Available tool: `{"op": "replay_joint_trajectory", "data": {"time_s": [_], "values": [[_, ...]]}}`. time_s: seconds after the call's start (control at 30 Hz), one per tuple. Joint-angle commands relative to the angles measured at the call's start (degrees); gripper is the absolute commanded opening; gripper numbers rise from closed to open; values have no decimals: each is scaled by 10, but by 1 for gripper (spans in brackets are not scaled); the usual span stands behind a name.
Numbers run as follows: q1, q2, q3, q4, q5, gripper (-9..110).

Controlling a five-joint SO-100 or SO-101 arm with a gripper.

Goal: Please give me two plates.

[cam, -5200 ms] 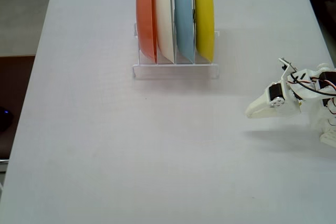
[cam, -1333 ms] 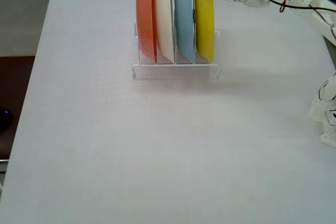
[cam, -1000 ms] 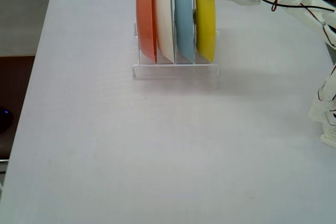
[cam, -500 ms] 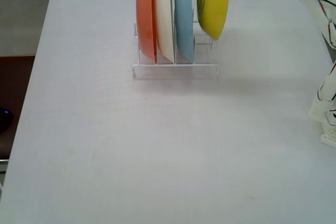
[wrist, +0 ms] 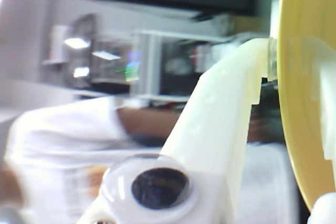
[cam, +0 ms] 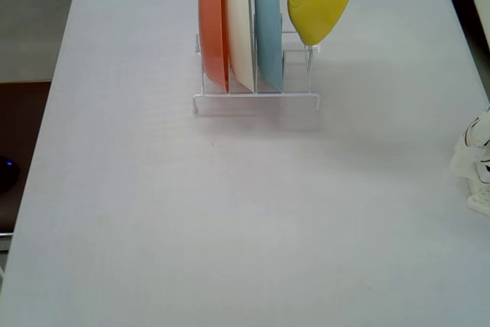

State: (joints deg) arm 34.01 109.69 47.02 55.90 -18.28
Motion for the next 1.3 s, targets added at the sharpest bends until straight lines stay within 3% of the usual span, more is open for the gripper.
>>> {"op": "replay_joint_trajectory", "data": {"time_s": [0.0, 0.57, 1.03, 1.27], "values": [[-32, 85, -24, 6, 46, -1], [-247, 245, 135, 7, 256, -1], [-394, 223, 258, -286, 176, -1], [-395, 167, 282, -391, 155, -1]]}}
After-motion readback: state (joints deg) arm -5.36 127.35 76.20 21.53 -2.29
